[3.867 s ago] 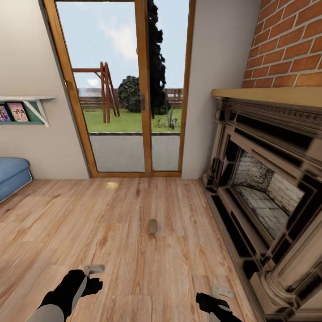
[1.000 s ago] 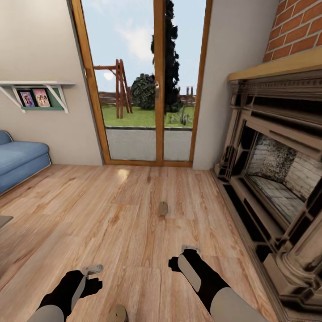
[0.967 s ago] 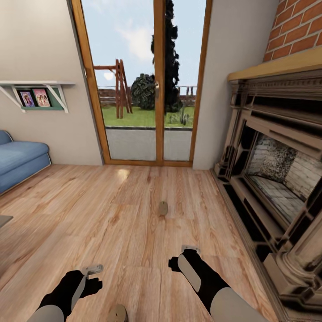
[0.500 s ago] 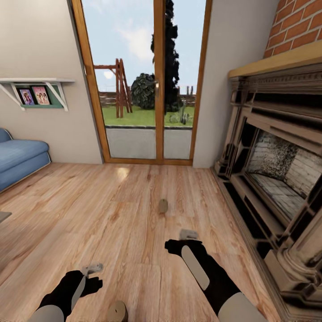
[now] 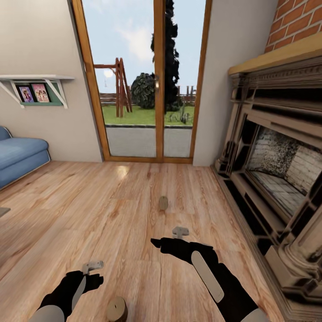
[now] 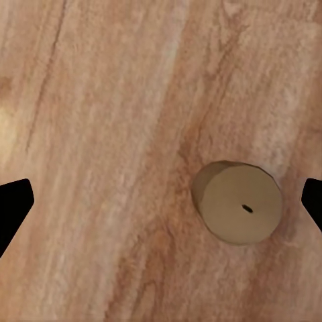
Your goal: Place each of the two pumpkins and all three candles from the living room inside a cabinet in the living room (use any cabinet), then make sure every cabinet is closed, and position the cauldron so it is next to a table in the living room.
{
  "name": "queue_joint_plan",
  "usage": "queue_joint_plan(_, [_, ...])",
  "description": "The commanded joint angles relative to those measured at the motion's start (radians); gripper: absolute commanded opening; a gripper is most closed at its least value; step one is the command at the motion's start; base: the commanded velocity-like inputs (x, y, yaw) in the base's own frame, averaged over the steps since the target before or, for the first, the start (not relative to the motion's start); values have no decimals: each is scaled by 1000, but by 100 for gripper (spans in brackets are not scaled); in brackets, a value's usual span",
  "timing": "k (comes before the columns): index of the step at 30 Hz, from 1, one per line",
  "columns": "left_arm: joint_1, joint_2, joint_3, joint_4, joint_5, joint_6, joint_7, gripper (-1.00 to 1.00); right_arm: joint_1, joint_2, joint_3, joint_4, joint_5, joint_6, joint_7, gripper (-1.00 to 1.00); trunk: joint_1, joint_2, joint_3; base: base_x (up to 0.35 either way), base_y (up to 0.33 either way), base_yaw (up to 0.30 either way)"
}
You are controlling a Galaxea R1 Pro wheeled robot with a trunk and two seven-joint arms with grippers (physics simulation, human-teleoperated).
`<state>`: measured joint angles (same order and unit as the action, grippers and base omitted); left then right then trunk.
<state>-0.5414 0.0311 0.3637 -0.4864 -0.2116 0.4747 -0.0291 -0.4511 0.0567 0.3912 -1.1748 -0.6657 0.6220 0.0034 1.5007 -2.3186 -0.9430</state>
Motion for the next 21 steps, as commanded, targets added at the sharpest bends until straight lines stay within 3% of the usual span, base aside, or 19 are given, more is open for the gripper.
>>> queue_joint_plan(1, [0, 0, 0, 0, 0, -1, 0, 100, 0, 0, -1, 0, -1, 0, 3, 100, 4, -7, -3, 0, 0, 0])
queue_joint_plan(13, [0, 0, -2, 74, -2, -59, 0, 100, 0, 0, 2, 5, -3, -8, 21, 100, 50, -91, -41, 0, 0, 0])
queue_joint_plan(21, [0, 0, -2, 77, -2, -63, 0, 100, 0, 0, 3, 1, -2, -7, 21, 100, 81, -147, -66, 0, 0, 0])
